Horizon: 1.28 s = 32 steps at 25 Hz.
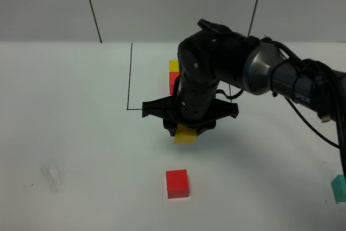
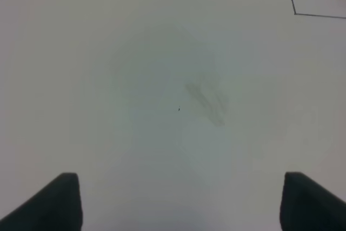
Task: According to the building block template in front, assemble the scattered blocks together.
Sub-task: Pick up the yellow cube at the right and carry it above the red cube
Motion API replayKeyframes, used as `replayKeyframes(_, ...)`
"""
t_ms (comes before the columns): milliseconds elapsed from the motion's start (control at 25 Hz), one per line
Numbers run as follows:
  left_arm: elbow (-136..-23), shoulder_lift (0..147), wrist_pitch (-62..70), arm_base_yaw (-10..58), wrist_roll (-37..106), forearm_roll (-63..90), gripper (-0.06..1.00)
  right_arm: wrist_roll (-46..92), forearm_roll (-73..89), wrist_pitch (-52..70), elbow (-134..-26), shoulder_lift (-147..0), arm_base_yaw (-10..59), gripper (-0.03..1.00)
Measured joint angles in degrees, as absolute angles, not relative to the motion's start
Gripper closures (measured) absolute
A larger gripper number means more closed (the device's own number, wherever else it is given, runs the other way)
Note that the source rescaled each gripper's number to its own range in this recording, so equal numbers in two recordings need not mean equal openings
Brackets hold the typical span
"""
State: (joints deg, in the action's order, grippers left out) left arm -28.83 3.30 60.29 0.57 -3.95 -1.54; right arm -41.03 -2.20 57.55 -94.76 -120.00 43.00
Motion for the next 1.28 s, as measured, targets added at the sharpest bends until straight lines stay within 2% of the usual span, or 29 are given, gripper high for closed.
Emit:
replayKeyframes(160, -28.83, 3.3, 60.29, 0.57, -3.95, -1.54, 0.19, -45.55, -5.11, 58.4, -95.87, -122.08, 45.26, 0.77)
replayKeyframes(480, -28.83, 3.3, 60.29, 0.57, -3.95, -1.54, 0.19, -46.29, -4.97, 68.52, -107.48, -130.02, 45.5, 0.77)
replayKeyframes(1280, -28.83, 3.3, 60.29, 0.57, -3.95, -1.54, 0.19, -48.86, -7.21, 69.38, -105.19, -131.32, 48.56, 0.77)
